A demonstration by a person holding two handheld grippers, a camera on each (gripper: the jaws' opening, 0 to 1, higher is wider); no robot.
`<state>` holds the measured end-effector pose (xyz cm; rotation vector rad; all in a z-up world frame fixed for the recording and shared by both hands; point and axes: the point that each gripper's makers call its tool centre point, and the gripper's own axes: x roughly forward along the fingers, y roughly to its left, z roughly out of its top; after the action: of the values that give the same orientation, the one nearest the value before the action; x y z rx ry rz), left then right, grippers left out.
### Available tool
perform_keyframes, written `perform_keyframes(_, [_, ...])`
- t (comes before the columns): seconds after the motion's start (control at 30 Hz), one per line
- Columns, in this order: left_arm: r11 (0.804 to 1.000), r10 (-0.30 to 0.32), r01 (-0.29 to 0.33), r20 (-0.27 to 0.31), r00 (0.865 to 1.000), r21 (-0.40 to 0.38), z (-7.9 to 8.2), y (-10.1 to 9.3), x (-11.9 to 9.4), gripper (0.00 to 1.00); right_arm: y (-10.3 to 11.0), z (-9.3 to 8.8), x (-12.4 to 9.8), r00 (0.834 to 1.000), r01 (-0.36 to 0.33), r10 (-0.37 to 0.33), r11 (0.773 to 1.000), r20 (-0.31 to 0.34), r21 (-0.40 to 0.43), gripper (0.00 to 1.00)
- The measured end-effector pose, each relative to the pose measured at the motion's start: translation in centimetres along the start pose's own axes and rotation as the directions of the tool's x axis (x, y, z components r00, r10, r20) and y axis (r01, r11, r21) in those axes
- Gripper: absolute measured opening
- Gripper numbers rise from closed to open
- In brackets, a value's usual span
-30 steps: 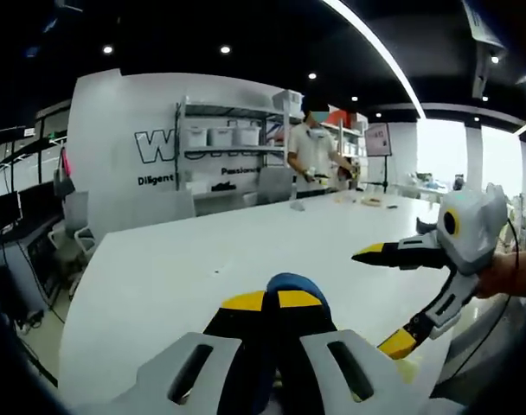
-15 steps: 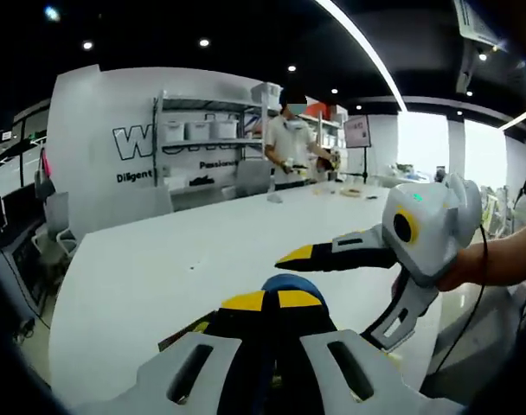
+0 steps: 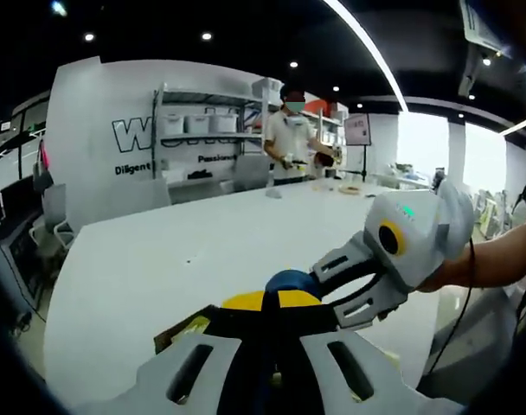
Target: Fold the garment on the visible template until the final outline fits inside the template.
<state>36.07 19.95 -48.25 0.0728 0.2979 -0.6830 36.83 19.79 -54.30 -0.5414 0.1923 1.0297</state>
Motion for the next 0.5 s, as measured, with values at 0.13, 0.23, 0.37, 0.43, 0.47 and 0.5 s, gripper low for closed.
perform_keyframes(0.13, [1.000,-0.016,0.016,-0.001,1.000,-0.013,-0.1,-0.3,0.1,0.00,0.0,-0.3,-0.4,1.000,0.001,0.000,0.999,-0.023,0.032,0.00])
perform_keyframes(0.23, [1.000,-0.009,0.009,-0.002,1.000,0.009,-0.1,-0.2,0.2,0.00,-0.4,-0.7,-0.8,0.999,0.022,-0.013,0.984,-0.049,0.176,0.00])
perform_keyframes(0.37, [0.996,0.006,-0.006,0.001,1.000,0.094,-0.2,-0.2,0.0,0.01,-1.5,0.0,-1.7,0.999,0.048,-0.046,0.963,-0.016,0.266,0.00])
perform_keyframes(0.43, [0.995,0.005,-0.006,0.012,1.000,0.104,-0.1,-0.3,-0.3,0.04,-1.9,0.2,-2.3,0.999,0.055,-0.053,0.961,-0.012,0.270,0.00])
perform_keyframes(0.47, [0.994,0.008,-0.010,0.018,1.000,0.106,0.0,-0.2,-0.5,0.06,-2.2,0.1,-2.5,0.997,0.072,-0.070,0.952,-0.018,0.296,0.00])
perform_keyframes(0.5, [0.994,0.013,-0.015,0.020,1.000,0.105,0.0,-0.1,-0.6,0.07,-2.4,0.2,-2.7,0.997,0.073,-0.071,0.945,-0.017,0.318,0.00])
